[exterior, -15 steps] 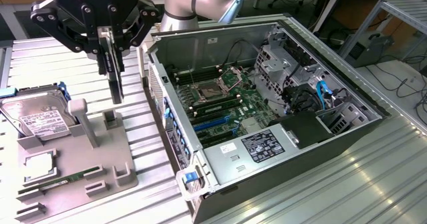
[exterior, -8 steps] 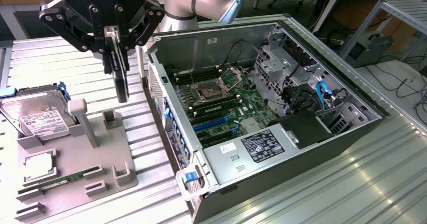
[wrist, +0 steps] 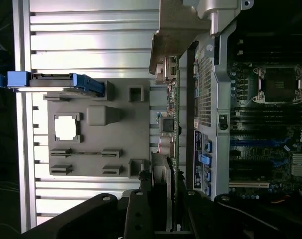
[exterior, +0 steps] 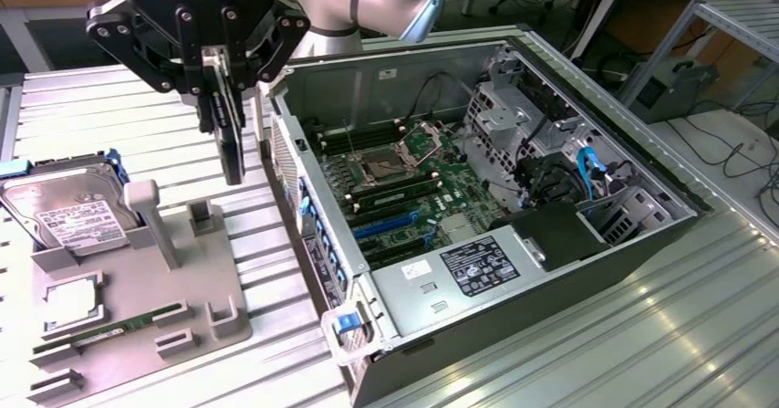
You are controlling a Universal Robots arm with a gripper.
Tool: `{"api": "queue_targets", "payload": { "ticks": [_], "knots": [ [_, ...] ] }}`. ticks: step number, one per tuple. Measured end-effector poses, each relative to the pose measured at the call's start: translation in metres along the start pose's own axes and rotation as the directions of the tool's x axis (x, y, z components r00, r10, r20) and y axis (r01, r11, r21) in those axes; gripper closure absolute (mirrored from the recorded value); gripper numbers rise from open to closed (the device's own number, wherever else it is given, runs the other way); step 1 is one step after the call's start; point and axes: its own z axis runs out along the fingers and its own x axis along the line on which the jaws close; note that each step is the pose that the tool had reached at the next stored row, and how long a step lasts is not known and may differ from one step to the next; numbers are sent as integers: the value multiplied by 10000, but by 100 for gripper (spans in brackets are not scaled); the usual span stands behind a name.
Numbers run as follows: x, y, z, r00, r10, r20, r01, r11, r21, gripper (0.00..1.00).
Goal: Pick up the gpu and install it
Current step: 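Pick up the gpu and move the gpu toward the slot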
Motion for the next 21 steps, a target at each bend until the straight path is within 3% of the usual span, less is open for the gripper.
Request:
{"api": "queue_targets", "payload": {
  "ticks": [21],
  "knots": [
    [-221, 0, -8, 10000, 0, -1, 0, 10000, 0, 72]
  ]
}}
